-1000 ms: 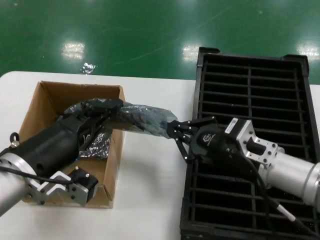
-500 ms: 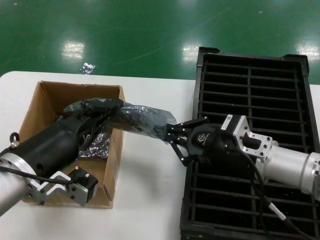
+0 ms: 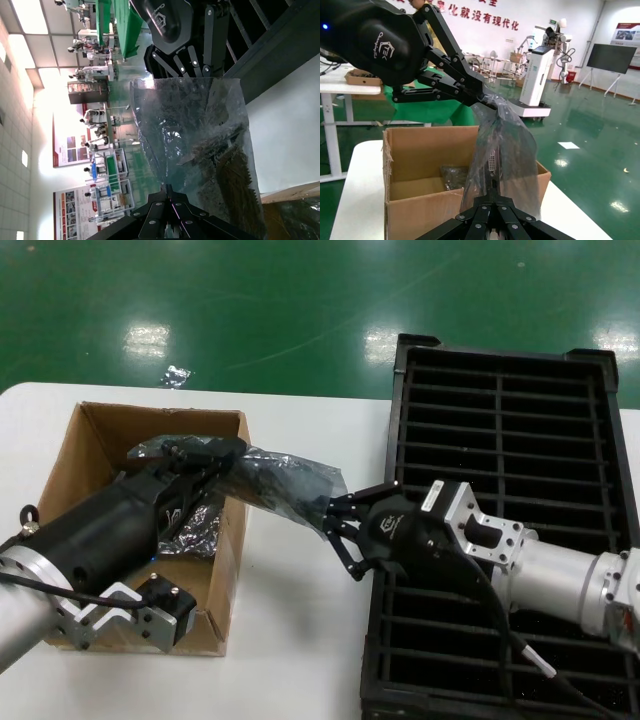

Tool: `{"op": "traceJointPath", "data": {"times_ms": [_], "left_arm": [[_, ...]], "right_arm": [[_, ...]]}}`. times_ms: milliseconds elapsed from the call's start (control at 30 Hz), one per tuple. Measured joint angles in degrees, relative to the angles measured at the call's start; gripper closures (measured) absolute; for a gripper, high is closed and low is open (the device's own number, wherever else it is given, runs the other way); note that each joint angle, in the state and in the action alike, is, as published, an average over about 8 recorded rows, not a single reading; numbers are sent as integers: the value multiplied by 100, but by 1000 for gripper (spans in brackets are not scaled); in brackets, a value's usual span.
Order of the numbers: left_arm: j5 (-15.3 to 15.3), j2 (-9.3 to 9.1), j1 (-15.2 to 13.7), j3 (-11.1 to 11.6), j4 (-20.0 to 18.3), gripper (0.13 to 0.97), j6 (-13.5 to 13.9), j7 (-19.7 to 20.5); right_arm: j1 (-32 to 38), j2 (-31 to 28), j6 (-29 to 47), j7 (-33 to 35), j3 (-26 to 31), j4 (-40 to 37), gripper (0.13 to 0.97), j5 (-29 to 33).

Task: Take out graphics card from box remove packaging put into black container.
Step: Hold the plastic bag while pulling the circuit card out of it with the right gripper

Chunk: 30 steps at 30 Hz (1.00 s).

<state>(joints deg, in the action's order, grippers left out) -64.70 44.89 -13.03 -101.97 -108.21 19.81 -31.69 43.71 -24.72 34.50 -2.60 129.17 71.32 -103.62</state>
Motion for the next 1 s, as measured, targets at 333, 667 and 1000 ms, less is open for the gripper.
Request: {"op": "traceJointPath", "data": {"times_ms": [333, 667, 1000], "left_arm": [[0, 0, 0, 0, 0, 958, 0, 0], [0, 0, 0, 0, 0, 958, 0, 0], [0, 0, 0, 0, 0, 958, 0, 0]], "right_arm": [[-287, 114, -346, -578, -206, 384, 963, 722], [-852, 137, -593, -2010, -475, 1204, 963, 2198], [-1272, 497, -296, -2925, -961, 1717, 963, 3567]]}}
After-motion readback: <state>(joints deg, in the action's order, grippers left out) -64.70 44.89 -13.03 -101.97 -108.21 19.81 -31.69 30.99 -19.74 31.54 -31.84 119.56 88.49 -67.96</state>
